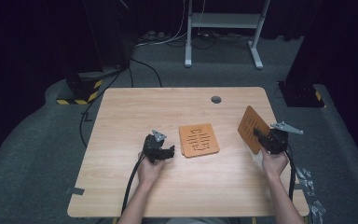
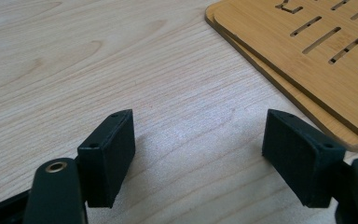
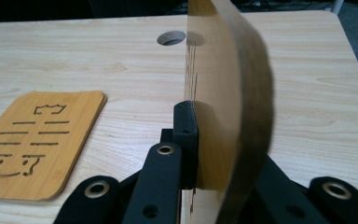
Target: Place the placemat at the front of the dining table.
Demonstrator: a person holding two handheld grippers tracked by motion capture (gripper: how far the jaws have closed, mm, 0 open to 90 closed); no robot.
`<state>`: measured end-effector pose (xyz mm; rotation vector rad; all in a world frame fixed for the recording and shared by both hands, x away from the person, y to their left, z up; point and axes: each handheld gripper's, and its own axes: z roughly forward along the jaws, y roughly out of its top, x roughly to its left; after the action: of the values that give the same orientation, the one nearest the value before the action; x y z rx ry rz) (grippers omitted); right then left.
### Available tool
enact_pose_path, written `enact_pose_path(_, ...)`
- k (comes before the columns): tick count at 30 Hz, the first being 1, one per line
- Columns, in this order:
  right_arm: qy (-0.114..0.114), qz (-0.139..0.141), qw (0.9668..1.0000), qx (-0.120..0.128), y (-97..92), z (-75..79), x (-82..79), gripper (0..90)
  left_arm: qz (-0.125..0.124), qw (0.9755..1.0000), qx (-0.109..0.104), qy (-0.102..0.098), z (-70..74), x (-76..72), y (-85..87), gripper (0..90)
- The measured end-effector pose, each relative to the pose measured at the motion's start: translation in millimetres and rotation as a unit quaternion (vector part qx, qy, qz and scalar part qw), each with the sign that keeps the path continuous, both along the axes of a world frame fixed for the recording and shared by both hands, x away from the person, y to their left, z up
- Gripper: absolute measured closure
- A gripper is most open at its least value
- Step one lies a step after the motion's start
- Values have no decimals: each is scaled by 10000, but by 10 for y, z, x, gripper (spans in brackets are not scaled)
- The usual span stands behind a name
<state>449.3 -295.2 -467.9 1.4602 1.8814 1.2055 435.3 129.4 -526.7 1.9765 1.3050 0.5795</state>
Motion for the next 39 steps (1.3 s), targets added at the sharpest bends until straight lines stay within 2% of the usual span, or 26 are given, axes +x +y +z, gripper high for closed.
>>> enact_pose_path(3, 55, -7, 10000, -69, 12, -20, 13, 847, 1, 10000, -1, 1, 0, 0, 0, 254)
enact_pose_path(9, 119, -48, 9999, -51, 4, -36, 34, 796, 0, 10000, -5, 4, 0, -1, -1, 255)
enact_pose_path(14, 179, -139, 9997, -63, -13, -37, 43, 675, -2, 10000, -4, 4, 0, -1, -1, 255)
enact_pose_path(19, 201, -305, 9990, -248, -18, -38, 41, 502, -4, 10000, -3, 5, 0, -1, -1, 255)
enact_pose_path(23, 193, -338, 9984, -420, -5, -68, 49, 431, -4, 10000, -4, 4, 0, -1, -1, 255)
enact_pose_path(29, 242, -444, 9983, -293, -26, -64, 60, 418, -9, 10000, -4, 3, 0, -1, -2, 255)
enact_pose_path(39, 136, -432, 9987, -244, -37, -29, 29, 416, -10, 10000, -6, -1, 0, 0, -2, 255)
